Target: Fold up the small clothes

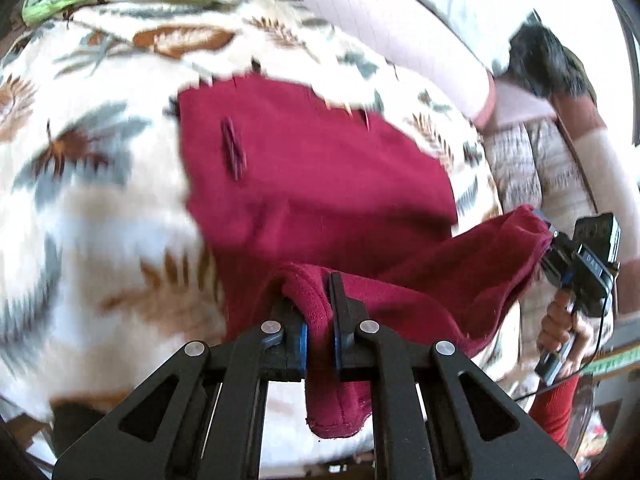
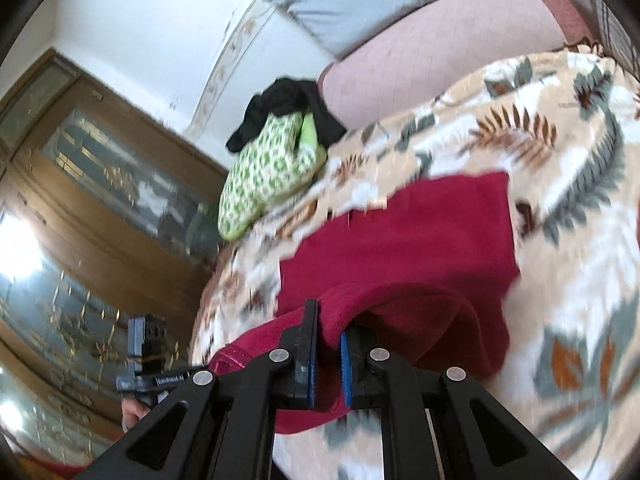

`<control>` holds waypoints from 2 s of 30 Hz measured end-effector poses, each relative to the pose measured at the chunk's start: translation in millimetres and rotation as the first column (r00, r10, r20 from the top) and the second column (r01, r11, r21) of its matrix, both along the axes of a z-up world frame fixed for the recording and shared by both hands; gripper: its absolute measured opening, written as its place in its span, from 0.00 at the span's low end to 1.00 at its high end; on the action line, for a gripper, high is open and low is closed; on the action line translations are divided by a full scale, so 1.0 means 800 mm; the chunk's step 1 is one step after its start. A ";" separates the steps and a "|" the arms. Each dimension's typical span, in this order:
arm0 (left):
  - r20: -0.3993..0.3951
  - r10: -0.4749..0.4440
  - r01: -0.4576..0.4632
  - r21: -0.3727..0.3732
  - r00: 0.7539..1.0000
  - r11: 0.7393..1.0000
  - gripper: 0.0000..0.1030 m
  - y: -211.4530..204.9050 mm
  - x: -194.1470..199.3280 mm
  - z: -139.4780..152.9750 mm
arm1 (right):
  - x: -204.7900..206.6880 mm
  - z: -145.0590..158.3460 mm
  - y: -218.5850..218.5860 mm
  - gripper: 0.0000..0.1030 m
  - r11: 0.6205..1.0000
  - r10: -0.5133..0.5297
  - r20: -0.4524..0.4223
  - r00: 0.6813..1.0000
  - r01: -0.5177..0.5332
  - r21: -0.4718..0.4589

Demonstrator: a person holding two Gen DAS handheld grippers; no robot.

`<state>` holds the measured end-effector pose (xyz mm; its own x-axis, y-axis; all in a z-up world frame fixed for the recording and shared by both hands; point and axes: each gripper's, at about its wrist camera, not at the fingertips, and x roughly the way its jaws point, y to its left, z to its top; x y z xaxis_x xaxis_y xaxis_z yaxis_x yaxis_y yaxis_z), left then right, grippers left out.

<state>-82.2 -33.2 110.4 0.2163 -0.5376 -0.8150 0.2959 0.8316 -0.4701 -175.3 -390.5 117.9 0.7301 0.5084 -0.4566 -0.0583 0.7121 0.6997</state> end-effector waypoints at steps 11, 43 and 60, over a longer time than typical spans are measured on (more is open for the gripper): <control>-0.012 0.163 -0.163 0.020 0.987 0.986 0.07 -0.002 0.167 -0.037 | 0.182 -0.080 -0.037 0.08 0.985 -0.170 -0.189 0.967 0.159 -0.072; 0.027 0.146 -0.148 0.110 0.989 0.983 0.73 -0.040 0.206 -0.095 | 0.247 -0.132 -0.016 0.43 0.824 -0.271 -0.163 0.949 0.141 -0.549; 0.001 0.069 -0.069 0.030 0.998 0.997 0.73 0.054 0.028 -0.069 | 0.065 -0.077 0.146 0.45 0.872 0.163 -0.139 0.977 -0.209 -0.442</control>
<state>-59.8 10.3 55.6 0.2524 -0.4966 -0.8305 0.2371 0.8638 -0.4445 -123.1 -274.0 56.7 0.5846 0.3525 -0.7307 -0.1713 0.9340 0.3136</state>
